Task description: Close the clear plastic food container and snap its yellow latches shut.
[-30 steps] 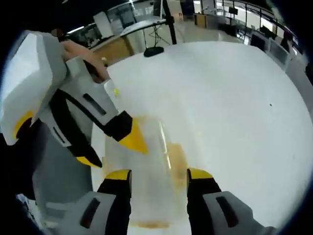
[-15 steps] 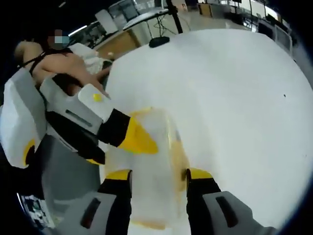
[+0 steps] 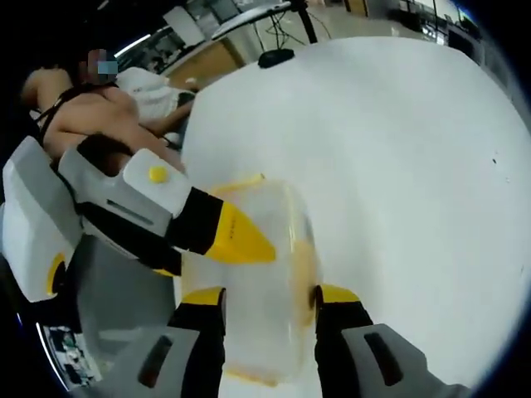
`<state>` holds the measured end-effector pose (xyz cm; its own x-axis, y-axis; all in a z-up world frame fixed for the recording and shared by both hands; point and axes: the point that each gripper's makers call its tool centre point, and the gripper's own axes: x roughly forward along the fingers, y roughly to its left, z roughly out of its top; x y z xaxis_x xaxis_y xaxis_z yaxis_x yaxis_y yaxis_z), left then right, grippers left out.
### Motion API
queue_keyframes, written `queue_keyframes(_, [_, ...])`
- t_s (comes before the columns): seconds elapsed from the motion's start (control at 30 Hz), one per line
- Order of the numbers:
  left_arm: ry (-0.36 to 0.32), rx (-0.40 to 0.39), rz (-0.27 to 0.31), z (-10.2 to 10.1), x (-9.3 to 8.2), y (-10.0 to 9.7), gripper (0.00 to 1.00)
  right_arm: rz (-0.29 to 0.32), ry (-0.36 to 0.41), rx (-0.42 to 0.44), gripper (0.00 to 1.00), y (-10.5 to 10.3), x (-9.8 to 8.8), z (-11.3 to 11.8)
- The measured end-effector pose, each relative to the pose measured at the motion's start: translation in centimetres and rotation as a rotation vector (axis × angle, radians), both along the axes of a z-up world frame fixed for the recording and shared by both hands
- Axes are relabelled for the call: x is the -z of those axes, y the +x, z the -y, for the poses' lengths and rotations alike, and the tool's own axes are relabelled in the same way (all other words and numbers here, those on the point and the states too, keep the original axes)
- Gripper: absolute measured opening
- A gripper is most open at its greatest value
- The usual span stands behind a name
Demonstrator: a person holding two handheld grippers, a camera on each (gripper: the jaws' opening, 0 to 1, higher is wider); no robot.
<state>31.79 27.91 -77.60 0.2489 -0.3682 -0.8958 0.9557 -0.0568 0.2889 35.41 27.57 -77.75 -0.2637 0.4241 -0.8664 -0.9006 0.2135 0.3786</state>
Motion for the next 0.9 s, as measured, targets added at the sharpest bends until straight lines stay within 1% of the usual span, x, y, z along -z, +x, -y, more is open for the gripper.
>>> queue_keyframes(0.07, [0.007, -0.002, -0.002, -0.01, -0.04, 0.02, 0.60, -0.003, -0.002, -0.009, 0.41, -0.08, 0.00, -0.06])
queue_keyframes(0.1, [0.007, 0.001, 0.011, 0.09, -0.12, 0.28, 0.60, -0.052, -0.006, -0.020, 0.39, -0.84, -0.10, -0.09])
queue_keyframes(0.13, [0.012, -0.004, -0.001, -0.05, -0.11, 0.12, 0.60, -0.019, -0.011, -0.015, 0.39, -0.20, -0.20, -0.12])
queue_keyframes(0.17, [0.017, -0.001, 0.001, -0.02, -0.10, 0.11, 0.60, -0.019, 0.001, -0.022, 0.39, -0.25, -0.31, -0.28])
queue_keyframes(0.33, [0.018, -0.013, 0.000, -0.02, -0.04, 0.11, 0.59, -0.030, -0.008, -0.022, 0.39, -0.26, -0.23, -0.15])
queue_keyframes(0.37, [0.026, -0.012, 0.003, 0.01, -0.01, 0.08, 0.58, -0.032, -0.011, -0.024, 0.39, -0.26, -0.18, -0.16])
queue_keyframes(0.4, [0.034, -0.013, 0.020, 0.06, 0.04, 0.21, 0.58, -0.030, -0.013, -0.023, 0.39, -0.22, -0.16, -0.18])
queue_keyframes(0.47, [0.046, -0.016, 0.028, 0.00, 0.00, 0.19, 0.58, -0.036, -0.018, -0.015, 0.38, -0.28, -0.17, -0.04])
queue_keyframes(0.6, [0.052, -0.017, 0.029, -0.03, 0.04, 0.22, 0.58, -0.039, -0.026, -0.048, 0.38, -0.36, -0.01, -0.10])
queue_keyframes(0.7, [0.062, -0.017, 0.029, -0.04, 0.04, 0.21, 0.59, -0.037, -0.029, -0.056, 0.39, -0.33, 0.04, -0.01])
queue_keyframes(0.9, [0.075, -0.016, 0.032, -0.07, 0.03, 0.09, 0.60, -0.031, -0.038, -0.035, 0.41, -0.33, 0.06, 0.02])
